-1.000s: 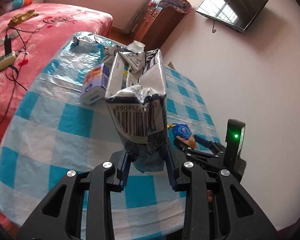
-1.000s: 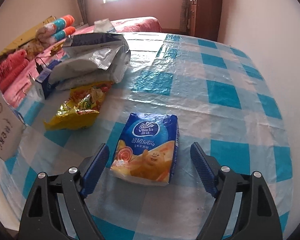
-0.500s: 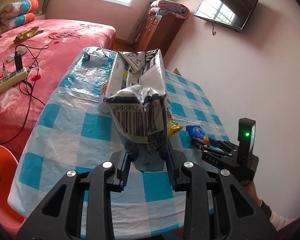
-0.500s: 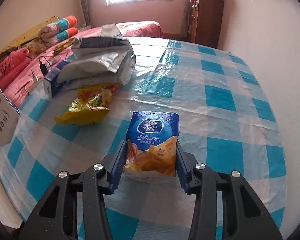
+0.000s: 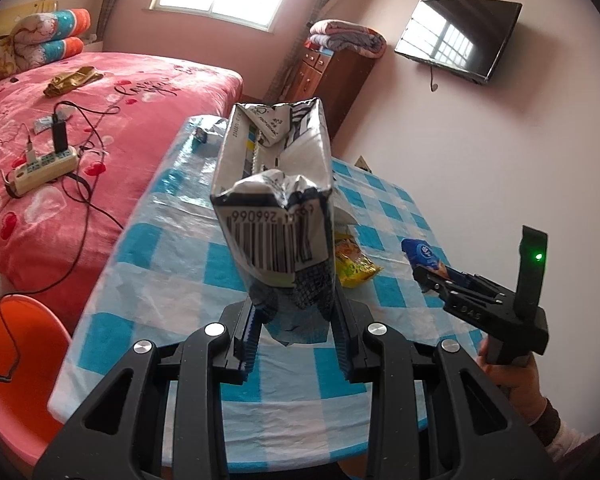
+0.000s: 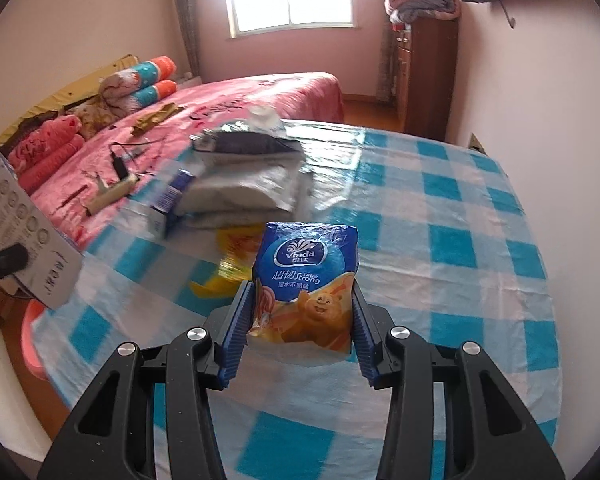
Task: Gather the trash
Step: 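Carry the carton and tissue pack in both grippers toward the orange bucket, then open both grippers over the orange bucket to drop the items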
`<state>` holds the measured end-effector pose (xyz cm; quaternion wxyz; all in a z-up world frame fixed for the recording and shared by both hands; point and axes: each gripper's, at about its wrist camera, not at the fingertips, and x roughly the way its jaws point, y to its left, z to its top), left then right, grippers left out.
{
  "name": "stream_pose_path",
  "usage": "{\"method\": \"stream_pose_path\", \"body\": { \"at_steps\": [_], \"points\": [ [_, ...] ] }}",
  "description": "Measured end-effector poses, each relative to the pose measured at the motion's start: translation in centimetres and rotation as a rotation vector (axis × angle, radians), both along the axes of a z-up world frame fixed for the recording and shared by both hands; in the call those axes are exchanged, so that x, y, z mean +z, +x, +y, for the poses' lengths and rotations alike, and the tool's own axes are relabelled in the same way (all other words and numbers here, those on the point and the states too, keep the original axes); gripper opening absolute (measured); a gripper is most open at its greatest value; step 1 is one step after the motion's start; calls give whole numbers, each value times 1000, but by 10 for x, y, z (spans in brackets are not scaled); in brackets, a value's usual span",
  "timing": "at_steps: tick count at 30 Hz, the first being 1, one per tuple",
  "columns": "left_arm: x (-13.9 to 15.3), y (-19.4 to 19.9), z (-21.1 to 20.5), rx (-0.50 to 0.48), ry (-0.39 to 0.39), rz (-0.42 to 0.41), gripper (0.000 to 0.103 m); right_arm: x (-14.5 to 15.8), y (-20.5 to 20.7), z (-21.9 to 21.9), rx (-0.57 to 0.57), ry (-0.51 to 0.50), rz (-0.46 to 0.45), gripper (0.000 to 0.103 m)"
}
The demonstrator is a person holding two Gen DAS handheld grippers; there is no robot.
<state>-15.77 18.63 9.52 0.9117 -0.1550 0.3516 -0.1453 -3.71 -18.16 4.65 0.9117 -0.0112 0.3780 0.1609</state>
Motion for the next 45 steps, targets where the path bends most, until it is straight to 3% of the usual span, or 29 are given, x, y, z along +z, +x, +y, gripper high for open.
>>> {"method": "stream_pose_path", "body": {
  "at_steps": [8, 14, 26, 35, 38, 42, 43, 45],
  "points": [
    [8, -15, 31, 72, 19, -27, 33, 25, -10, 55, 159, 71, 0, 47],
    [11, -32, 72, 173, 49, -31, 33, 30, -18, 124, 343, 112, 39, 47],
    [-13, -63, 159, 398, 98, 46, 33, 6, -52, 271, 703, 78, 104, 48],
    [-41, -66, 200, 508, 122, 94, 33, -17, -74, 337, 843, 34, 124, 49],
    [-50, -68, 209, 540, 125, 106, 33, -28, -84, 357, 889, 6, 117, 53],
    [-62, -69, 216, 574, 145, 122, 33, -41, -87, 365, 920, 14, 134, 73],
    [-64, -70, 215, 581, 153, 123, 35, -42, -86, 362, 908, 22, 133, 82],
    [-67, -71, 215, 599, 168, 123, 45, -41, -80, 350, 880, 57, 145, 85]
  ]
}}
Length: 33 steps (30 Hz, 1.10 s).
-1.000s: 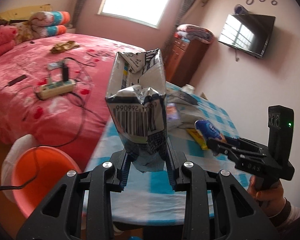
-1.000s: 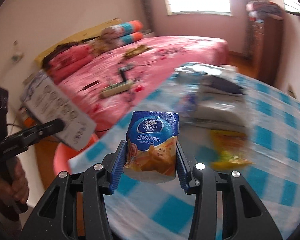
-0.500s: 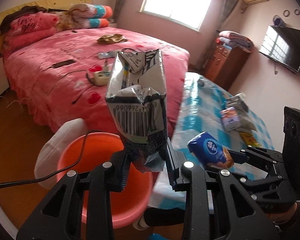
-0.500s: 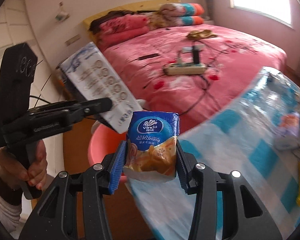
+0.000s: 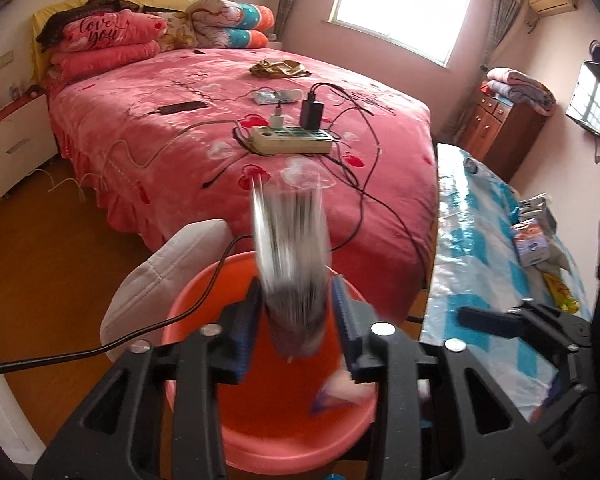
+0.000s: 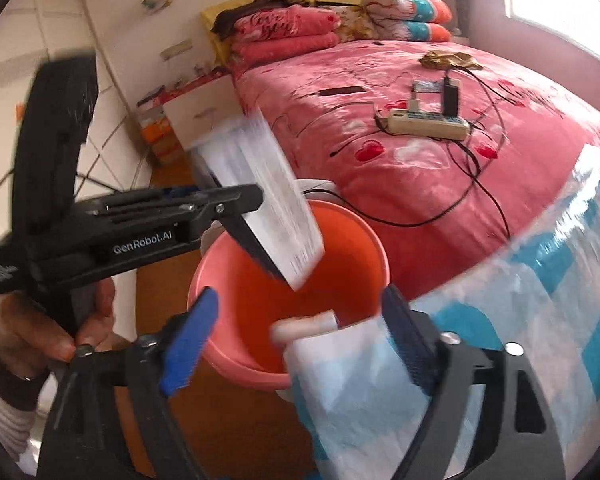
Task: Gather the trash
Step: 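Open both grippers over the orange bucket to drop the items, then move both open grippers back over the table of trash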
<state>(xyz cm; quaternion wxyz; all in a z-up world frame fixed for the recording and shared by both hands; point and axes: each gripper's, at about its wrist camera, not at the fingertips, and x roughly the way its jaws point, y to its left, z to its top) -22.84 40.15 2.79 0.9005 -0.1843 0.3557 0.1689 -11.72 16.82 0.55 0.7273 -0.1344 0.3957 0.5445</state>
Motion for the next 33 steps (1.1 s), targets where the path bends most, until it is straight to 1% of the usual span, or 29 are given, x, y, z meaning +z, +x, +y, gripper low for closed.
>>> {"method": "stream_pose_path", "body": {
  "at_steps": [2, 3, 4, 6, 8, 10, 11, 14, 16, 21, 25, 30, 33],
  "points": [
    [-2, 0, 0, 12, 18, -2, 58, 2, 7, -12, -33, 19, 19, 86],
    [-1, -1, -1, 18, 25, -3, 64, 4, 11, -20, -58, 29, 22, 88],
    [-1, -1, -2, 26, 33, -6, 66, 7, 16, -29, -87, 40, 22, 90],
    [2, -1, -5, 40, 46, -12, 69, 12, 24, -43, -128, 61, 27, 90],
    [5, -3, -6, 59, 56, -28, 76, 16, 30, -58, -163, 88, 33, 90],
    [8, -6, -9, 71, 65, -52, 79, 20, 36, -74, -204, 113, 36, 92],
    [11, -7, -13, 69, 76, -75, 81, 20, 39, -81, -222, 127, 38, 92],
    [19, -7, -23, 53, 127, -107, 85, 20, 46, -107, -280, 167, 53, 93],
    [24, -6, -31, 48, 155, -118, 86, 18, 52, -122, -315, 189, 62, 94],
    [36, -3, -45, 56, 162, -129, 86, 14, 57, -153, -363, 239, 69, 95],
    [43, 5, -64, 46, 216, -105, 86, 11, 57, -169, -389, 247, 38, 96],
    [50, 20, -88, 3, 252, -72, 86, 11, 60, -189, -418, 277, 20, 97],
    [56, 26, -103, -21, 273, -74, 86, 12, 64, -198, -421, 297, 27, 98]
  ]
}}
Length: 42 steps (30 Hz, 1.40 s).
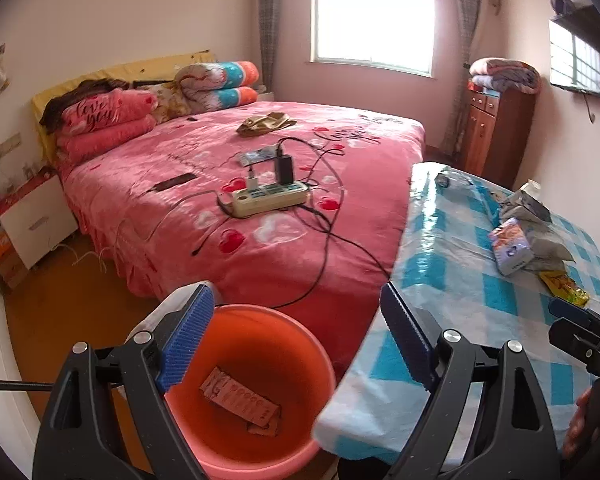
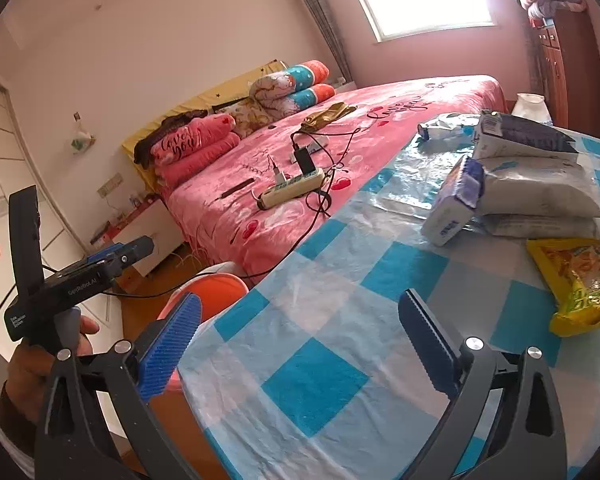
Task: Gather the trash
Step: 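Move both open grippers back over the table of trash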
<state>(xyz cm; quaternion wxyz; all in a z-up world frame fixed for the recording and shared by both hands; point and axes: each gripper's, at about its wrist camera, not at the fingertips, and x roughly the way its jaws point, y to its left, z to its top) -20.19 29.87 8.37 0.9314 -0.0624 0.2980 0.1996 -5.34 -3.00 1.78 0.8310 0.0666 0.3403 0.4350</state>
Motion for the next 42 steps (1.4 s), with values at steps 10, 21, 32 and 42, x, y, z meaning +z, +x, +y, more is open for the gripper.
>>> {"method": "stream_pose_path", "body": {
  "at_steps": [10, 21, 32, 42],
  "points": [
    [18, 14, -31, -14, 50, -12, 86, -2, 11, -26, -41, 13, -3, 98],
    [36, 34, -72, -88, 79, -5, 86, -3, 24, -54, -84, 39, 25, 98],
    [58, 78, -118, -196, 76, 8, 86, -5, 45, -90, -187, -17, 40, 98],
    [78, 188, -168, -313, 74, 39, 86, -5, 69, -136, -263, 6, 86, 98]
  ]
}}
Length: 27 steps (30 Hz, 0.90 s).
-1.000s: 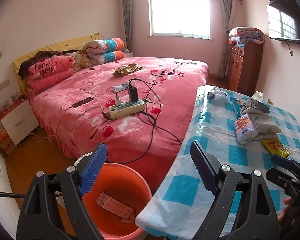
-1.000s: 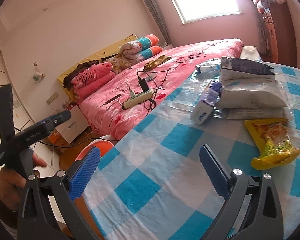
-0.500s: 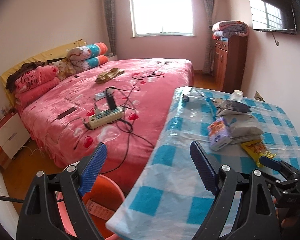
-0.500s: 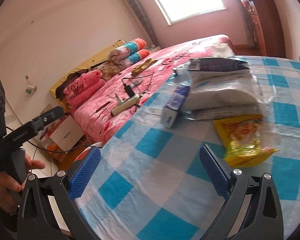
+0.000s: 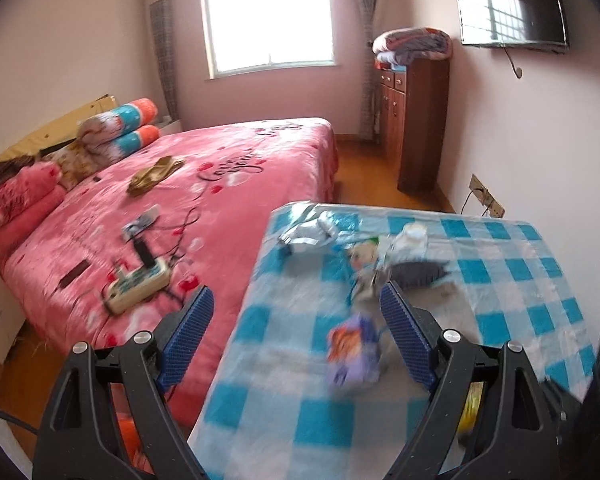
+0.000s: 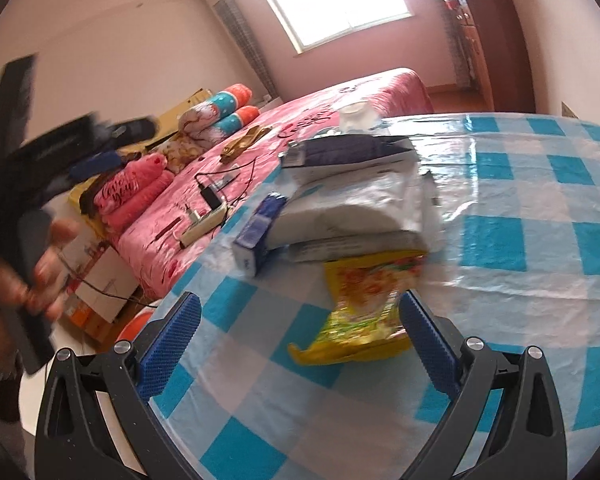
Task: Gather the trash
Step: 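Move both open grippers back over the table of trash, then grasp the white MAGICDAY bag with the left gripper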
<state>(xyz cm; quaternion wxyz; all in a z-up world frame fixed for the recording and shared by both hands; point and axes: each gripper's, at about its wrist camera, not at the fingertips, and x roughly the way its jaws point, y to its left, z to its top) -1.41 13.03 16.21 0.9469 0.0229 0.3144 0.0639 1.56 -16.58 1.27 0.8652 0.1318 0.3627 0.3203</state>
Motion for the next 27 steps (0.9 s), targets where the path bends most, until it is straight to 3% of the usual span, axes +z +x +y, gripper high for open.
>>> {"method": "stream_pose_path", "body": {
  "at_steps": [6, 12, 15, 20, 27],
  "points": [
    [-17, 102, -7, -29, -53, 111, 86, -5, 15, -22, -46, 17, 48, 98],
    [-48, 195, 10, 39, -77, 210, 85, -15, 28, -33, -40, 57, 125, 98],
    [-67, 234, 24, 86, -107, 257, 79, -21, 33, -35, -17, 78, 154, 98],
    [-99, 274, 46, 155, -170, 316, 66, -22, 37, -40, -20, 82, 159, 98],
    [-121, 300, 53, 198, -188, 345, 52, -27, 45, -47, -18, 123, 188, 98]
  ]
}}
